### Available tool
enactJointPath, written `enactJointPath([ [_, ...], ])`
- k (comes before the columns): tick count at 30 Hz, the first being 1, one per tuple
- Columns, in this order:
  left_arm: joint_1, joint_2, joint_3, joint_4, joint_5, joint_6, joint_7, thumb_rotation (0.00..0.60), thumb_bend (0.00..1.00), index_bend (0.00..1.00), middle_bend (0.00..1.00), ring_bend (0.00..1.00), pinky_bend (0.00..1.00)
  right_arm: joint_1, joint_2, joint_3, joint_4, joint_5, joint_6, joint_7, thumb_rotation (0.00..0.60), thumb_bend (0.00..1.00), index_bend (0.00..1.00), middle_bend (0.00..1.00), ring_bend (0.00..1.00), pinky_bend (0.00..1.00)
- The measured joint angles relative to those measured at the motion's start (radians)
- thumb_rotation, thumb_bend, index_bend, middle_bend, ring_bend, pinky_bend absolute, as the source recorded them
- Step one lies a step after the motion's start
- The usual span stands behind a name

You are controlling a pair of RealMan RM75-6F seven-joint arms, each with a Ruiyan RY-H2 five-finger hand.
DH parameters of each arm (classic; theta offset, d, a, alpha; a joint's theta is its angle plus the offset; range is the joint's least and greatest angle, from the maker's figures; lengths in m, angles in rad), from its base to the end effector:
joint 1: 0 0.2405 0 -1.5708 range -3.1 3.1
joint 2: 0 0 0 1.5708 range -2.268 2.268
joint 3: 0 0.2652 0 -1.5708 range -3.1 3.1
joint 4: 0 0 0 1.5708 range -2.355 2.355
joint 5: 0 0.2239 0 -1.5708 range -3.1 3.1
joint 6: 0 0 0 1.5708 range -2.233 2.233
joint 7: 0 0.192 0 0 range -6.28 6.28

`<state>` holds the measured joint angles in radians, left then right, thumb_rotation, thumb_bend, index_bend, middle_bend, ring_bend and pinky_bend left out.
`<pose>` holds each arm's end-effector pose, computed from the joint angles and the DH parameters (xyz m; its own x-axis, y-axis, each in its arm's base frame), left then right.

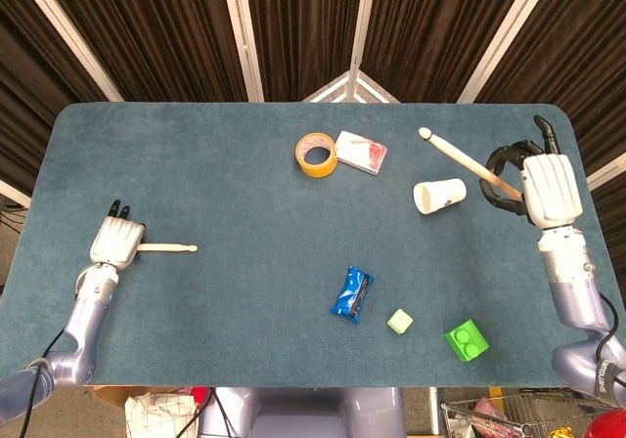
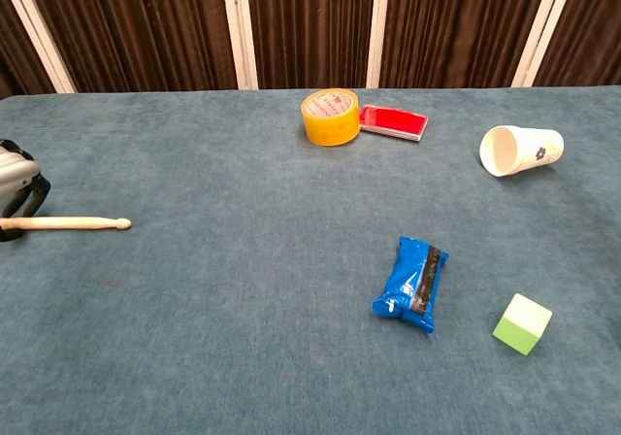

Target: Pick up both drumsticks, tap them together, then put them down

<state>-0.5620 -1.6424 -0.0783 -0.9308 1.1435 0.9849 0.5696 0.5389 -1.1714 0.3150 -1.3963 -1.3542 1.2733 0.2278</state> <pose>-0.3355 0.4036 -0.0089 0.8568 0.1874 0.4803 0.5079 -0.1460 -0.8490 -0.2155 -0.4246 0.1931 0.1975 0.2117 0.9572 -0.9294 -0.2702 0.2515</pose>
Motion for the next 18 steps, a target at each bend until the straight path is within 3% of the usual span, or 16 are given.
enactJointPath([
  [4, 0.003, -0.002, 0.001, 0.011, 0.035, 0.026, -0.061, 0.600, 0.39, 0.58, 0.59, 0.18, 0.11, 0.001, 0.001, 0.002, -0.001, 0.002, -0.001, -0.001, 0.600, 0.46, 0.71, 0.64, 0.42, 0.00],
  [18, 0.023, 0.037, -0.012, 0.022, 0.203, 0.195, -0.457, 0.600, 0.39, 0.59, 0.60, 0.18, 0.11, -0.015, 0.021, 0.002, -0.055, 0.000, 0.023, -0.029, 0.600, 0.46, 0.71, 0.64, 0.41, 0.00],
])
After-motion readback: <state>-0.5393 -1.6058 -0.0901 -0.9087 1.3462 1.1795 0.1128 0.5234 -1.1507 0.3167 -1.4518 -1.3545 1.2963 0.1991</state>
